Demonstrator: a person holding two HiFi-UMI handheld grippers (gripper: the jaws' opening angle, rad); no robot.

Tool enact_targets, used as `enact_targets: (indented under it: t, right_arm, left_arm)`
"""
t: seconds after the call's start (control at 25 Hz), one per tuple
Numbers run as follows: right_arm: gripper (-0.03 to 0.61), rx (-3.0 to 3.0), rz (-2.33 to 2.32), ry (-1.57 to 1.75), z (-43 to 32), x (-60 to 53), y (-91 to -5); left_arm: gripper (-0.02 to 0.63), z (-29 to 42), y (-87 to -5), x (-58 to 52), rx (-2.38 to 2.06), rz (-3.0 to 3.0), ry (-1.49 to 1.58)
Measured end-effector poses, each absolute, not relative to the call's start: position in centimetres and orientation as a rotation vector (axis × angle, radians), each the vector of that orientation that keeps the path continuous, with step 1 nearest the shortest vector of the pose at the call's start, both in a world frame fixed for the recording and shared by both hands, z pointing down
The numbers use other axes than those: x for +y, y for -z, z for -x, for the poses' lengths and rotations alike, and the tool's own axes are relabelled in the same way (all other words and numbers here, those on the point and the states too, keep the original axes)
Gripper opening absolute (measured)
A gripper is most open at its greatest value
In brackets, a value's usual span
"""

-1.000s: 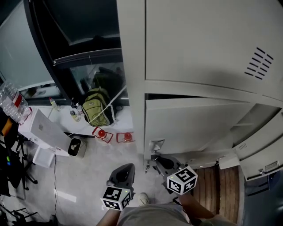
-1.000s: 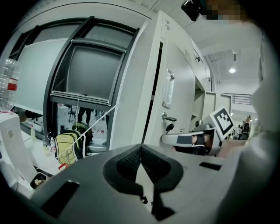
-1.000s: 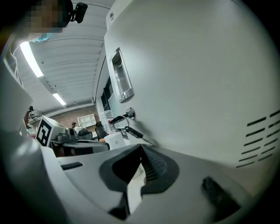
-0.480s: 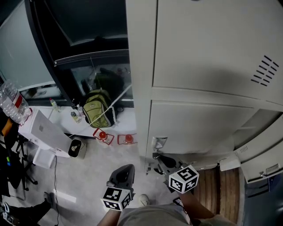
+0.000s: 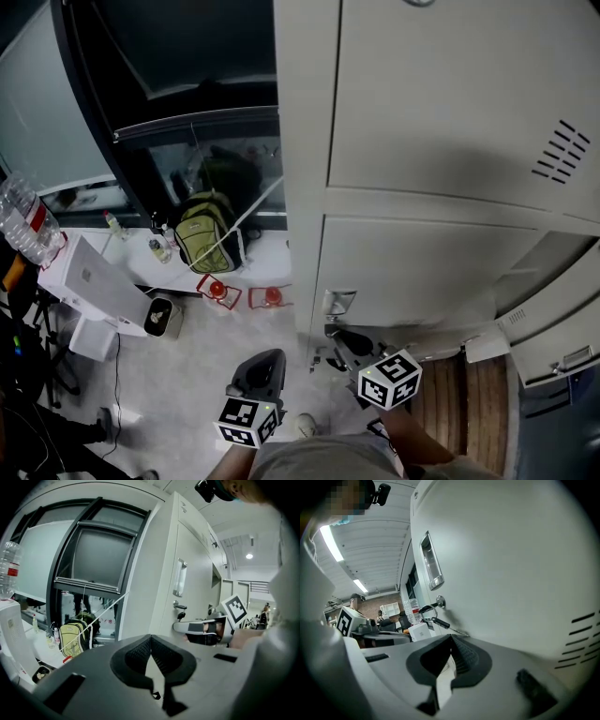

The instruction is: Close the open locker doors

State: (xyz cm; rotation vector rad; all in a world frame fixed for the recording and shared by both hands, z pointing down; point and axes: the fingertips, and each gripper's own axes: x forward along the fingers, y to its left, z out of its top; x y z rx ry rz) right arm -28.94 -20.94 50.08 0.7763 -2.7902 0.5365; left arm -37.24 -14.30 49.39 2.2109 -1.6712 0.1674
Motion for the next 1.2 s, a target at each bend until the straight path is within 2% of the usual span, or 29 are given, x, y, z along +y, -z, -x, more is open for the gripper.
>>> enact_targets:
  t: [0.6, 1.2]
  right_arm:
    - [0.028, -2.767, -0.907, -0.547, 26.2, -17.9, -49.8]
    - [0.028, -2.721, -1.204, -0.603, 12.7, -15.5, -49.1]
  left_arm:
    - [0.015, 34.6, -49.7, -13.3, -1.542, -2.307, -0.189]
    - [0.016, 22.3, -48.7, -13.8, -1.323, -2.484, -0.263]
